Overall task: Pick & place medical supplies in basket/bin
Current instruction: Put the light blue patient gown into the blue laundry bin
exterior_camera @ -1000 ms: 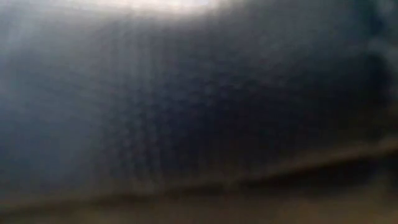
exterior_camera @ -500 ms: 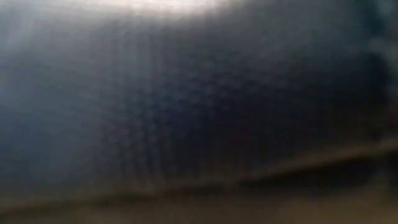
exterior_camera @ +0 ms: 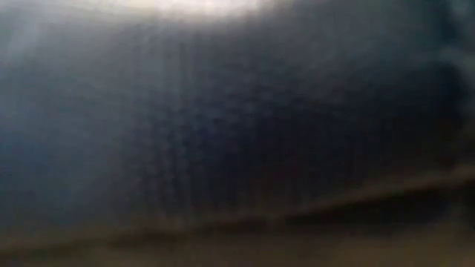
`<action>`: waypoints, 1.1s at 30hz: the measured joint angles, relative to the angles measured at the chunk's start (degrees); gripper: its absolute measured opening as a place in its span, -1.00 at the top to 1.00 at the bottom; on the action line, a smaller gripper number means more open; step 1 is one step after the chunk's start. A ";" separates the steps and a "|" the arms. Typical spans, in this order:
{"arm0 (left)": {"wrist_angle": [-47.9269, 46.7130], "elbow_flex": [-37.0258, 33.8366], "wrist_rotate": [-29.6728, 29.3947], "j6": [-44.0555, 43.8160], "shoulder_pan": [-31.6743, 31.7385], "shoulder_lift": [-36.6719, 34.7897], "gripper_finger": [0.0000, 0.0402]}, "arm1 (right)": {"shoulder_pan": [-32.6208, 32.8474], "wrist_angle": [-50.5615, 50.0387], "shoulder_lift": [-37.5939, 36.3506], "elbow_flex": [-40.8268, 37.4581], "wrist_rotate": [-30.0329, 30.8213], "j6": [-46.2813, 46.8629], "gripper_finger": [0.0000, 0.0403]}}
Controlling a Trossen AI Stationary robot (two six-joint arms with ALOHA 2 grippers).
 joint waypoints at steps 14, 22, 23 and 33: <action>-1.20 0.00 -0.10 1.49 0.32 0.02 -0.28 | -3.77 -5.74 0.00 -0.01 -0.29 3.83 -0.32; -1.09 0.02 -1.06 2.30 0.32 0.02 -0.28 | -3.84 -6.81 0.46 0.00 1.22 5.20 -0.57; -0.94 0.02 -1.40 2.32 0.30 0.02 -0.28 | -3.95 -6.84 0.83 0.00 1.17 5.22 -0.58; -0.64 0.02 -2.34 3.23 0.30 0.02 -0.28 | -4.52 -2.74 7.26 0.00 0.88 4.16 -0.58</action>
